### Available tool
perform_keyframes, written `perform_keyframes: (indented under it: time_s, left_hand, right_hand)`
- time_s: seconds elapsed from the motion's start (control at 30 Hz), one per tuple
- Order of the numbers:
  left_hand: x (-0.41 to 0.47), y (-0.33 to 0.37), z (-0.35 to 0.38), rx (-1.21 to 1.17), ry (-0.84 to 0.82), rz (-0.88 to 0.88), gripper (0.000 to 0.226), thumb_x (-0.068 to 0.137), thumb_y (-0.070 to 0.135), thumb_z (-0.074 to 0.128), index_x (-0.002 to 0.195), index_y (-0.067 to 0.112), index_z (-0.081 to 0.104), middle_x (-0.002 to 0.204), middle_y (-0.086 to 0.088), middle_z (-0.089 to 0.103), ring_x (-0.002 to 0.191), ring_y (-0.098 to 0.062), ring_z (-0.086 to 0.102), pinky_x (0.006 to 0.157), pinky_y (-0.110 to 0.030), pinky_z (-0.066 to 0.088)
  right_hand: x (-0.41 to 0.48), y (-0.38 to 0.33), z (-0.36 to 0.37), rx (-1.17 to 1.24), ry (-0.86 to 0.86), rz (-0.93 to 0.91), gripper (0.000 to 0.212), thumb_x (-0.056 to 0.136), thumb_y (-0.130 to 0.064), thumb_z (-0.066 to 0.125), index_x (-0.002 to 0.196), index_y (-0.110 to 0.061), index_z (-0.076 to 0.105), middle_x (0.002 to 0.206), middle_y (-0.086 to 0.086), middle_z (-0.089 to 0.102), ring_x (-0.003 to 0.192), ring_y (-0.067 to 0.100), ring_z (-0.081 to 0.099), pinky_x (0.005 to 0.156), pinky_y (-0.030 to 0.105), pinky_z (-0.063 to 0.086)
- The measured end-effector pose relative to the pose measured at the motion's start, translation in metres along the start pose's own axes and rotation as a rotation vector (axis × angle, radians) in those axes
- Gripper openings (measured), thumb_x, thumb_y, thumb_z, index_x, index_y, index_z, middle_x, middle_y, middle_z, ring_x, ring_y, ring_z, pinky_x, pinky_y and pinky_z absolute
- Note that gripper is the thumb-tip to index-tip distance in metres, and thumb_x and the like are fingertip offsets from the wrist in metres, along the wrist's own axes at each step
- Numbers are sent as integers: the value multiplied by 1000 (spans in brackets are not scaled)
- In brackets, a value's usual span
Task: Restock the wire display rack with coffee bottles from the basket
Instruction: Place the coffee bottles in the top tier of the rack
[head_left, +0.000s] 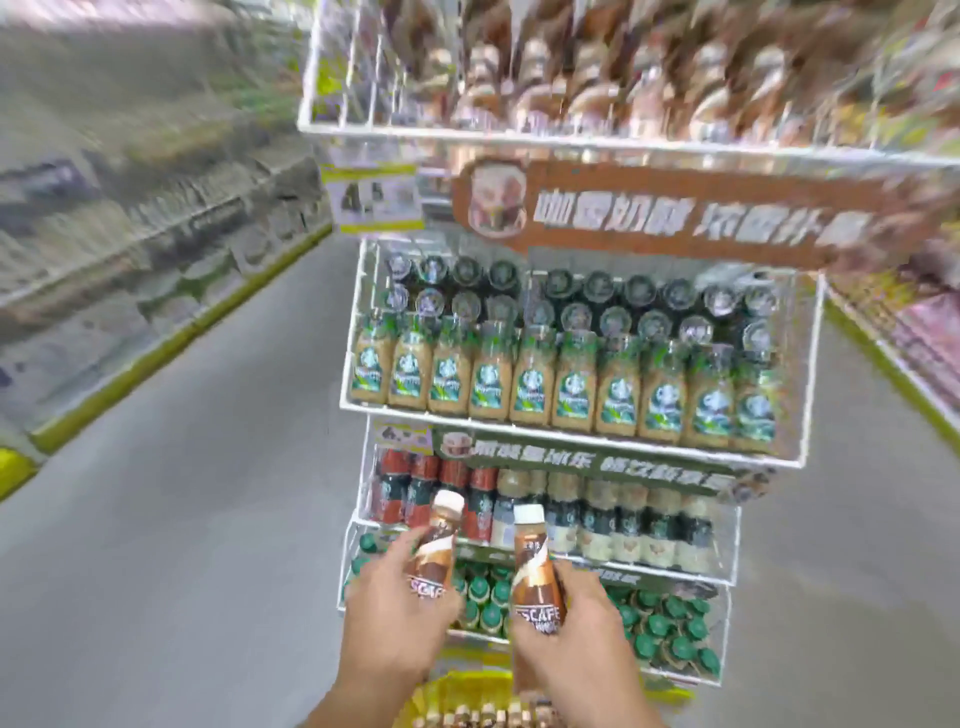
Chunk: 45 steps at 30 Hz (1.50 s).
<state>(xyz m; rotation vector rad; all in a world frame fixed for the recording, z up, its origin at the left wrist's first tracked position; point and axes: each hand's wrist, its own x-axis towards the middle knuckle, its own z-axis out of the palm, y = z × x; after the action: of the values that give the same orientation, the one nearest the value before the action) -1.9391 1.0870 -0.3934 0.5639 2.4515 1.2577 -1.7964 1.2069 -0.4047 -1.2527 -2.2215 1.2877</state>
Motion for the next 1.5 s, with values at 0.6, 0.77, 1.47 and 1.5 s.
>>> perform_keyframes:
  time_s: [0.6, 0.77, 1.47, 1.5]
  left_hand:
    - [-2, 323, -247, -54, 176, 445, 74, 73, 32, 78, 144, 27, 56, 130, -3, 64, 120, -29, 56, 100, -47, 52]
    - [22, 361, -265, -49, 184, 468, 75, 76, 35, 80, 145, 24, 54, 133, -2, 66, 115, -24, 64, 96, -44, 56]
    - [186, 393, -190, 59, 223, 236, 70, 77, 29, 77, 143, 20, 54, 130, -3, 66, 102, -17, 61, 83, -28, 47]
    - [192, 390, -187, 57, 212, 232, 70, 77, 28, 77, 142, 20, 54, 127, -2, 68, 97, -15, 61, 81, -27, 47]
  right_hand:
    - [-46, -352, -195, 48, 199, -267, 61, 71, -42, 69, 126, -18, 58, 120, 4, 65, 101, 25, 68, 82, 46, 60]
    - [-30, -380, -218, 69, 235, -256, 76, 74, -38, 72, 142, -16, 45, 127, 8, 60, 101, 29, 68, 76, 46, 61]
    - [182, -393, -210, 118, -34, -247, 77, 84, -25, 73, 150, -16, 34, 145, 6, 47, 68, 18, 75, 55, 30, 60]
    - [188, -391, -204, 107, -13, -238, 83, 84, -27, 74, 153, -17, 30, 149, 7, 45, 81, 17, 75, 63, 34, 62]
